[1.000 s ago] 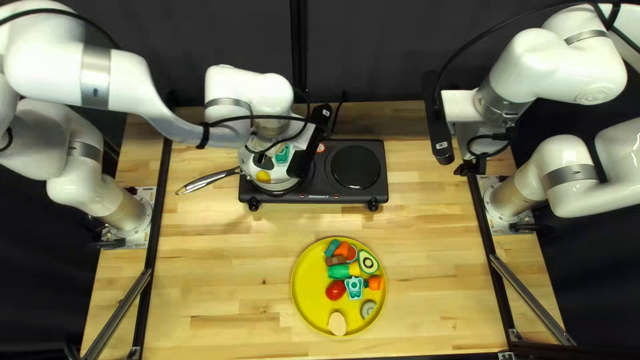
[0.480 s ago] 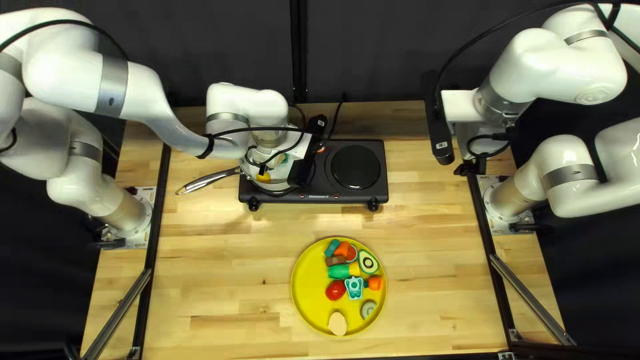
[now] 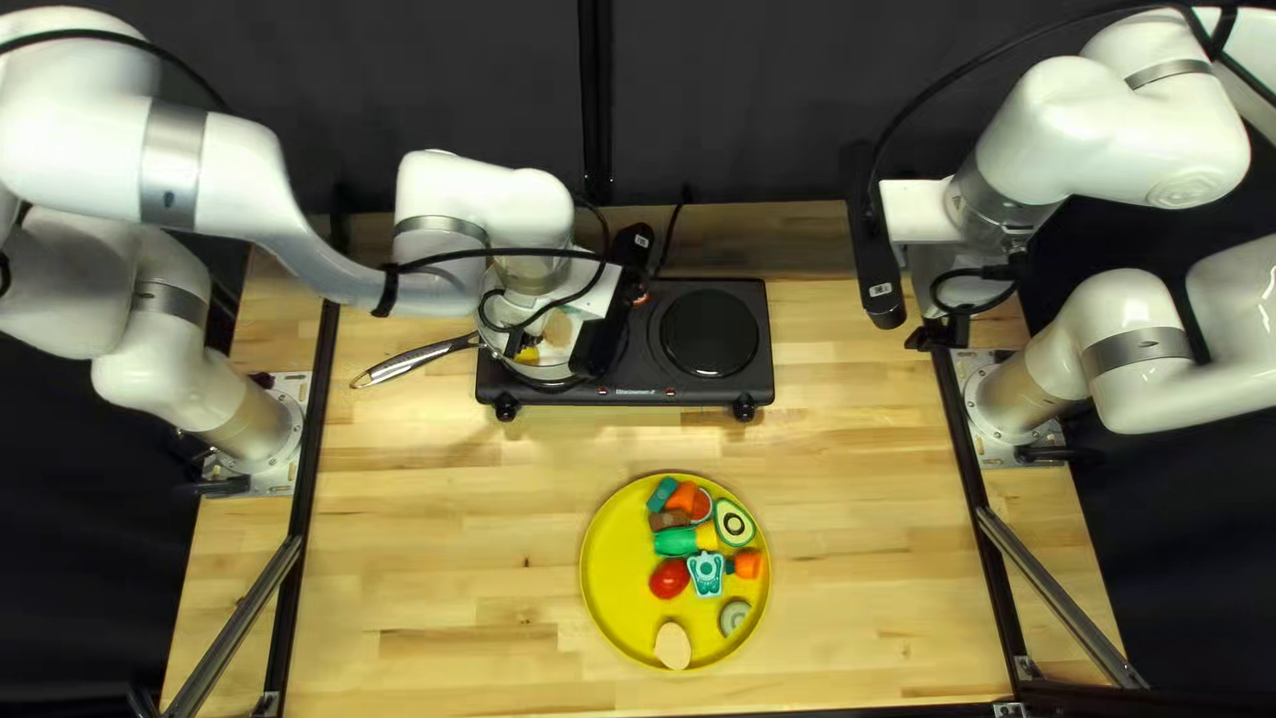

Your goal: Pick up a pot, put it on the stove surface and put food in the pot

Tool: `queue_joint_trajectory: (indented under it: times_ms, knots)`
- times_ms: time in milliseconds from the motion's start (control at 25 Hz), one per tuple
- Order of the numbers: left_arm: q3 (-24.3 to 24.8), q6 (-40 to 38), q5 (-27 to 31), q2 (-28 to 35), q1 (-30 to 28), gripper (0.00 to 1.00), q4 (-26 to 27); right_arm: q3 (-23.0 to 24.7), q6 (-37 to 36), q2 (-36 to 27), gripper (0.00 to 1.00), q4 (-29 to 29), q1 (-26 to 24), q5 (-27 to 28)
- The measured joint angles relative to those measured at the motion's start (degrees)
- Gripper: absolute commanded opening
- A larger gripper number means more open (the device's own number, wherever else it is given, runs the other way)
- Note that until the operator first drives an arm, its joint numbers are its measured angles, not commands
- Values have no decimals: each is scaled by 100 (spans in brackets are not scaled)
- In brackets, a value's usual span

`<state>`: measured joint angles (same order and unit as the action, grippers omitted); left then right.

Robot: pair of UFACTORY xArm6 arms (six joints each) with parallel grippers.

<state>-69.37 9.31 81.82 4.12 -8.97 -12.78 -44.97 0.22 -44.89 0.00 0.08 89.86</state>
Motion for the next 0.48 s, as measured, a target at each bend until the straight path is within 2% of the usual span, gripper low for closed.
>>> queue_joint_trajectory:
  times_ms: [160,240,320,480]
  knots:
    - [-884,-853,896,-369,-749,100,141,0,0,0,100,0,0,0]
    - [-1097,-1308,1184,-470,-1034,100,307,0,0,0,100,0,0,0]
    - [-1056,-1751,1304,-424,-1273,100,462,0,0,0,100,0,0,0]
    - [-459,-2690,1240,-10,-1808,100,683,0,0,0,100,0,0,0]
